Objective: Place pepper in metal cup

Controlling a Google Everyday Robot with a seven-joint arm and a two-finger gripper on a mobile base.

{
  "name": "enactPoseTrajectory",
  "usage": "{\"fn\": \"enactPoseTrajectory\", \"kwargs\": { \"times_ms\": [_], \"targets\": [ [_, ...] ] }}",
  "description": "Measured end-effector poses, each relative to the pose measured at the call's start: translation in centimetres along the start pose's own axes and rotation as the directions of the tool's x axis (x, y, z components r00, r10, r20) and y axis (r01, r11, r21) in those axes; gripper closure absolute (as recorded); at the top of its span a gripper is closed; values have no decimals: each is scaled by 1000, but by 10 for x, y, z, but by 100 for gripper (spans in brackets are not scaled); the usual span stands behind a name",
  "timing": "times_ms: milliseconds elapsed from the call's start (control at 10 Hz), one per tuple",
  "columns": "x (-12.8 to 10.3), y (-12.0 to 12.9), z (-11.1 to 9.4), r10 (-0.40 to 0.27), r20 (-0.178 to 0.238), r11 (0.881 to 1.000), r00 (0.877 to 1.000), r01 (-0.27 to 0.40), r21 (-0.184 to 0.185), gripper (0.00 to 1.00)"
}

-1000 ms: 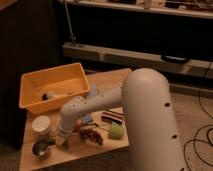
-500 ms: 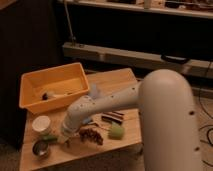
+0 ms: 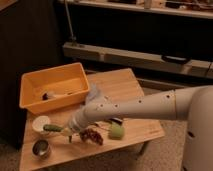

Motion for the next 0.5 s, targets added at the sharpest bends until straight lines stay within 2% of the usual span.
{"fn": "enactPoseTrajectory", "kwargs": {
  "times_ms": [200, 500],
  "targets": [
    [-9, 1, 8, -17, 68, 1000, 998, 18, -17, 100],
    [-38, 9, 27, -89, 157, 994, 984, 99, -55, 100]
  ]
}}
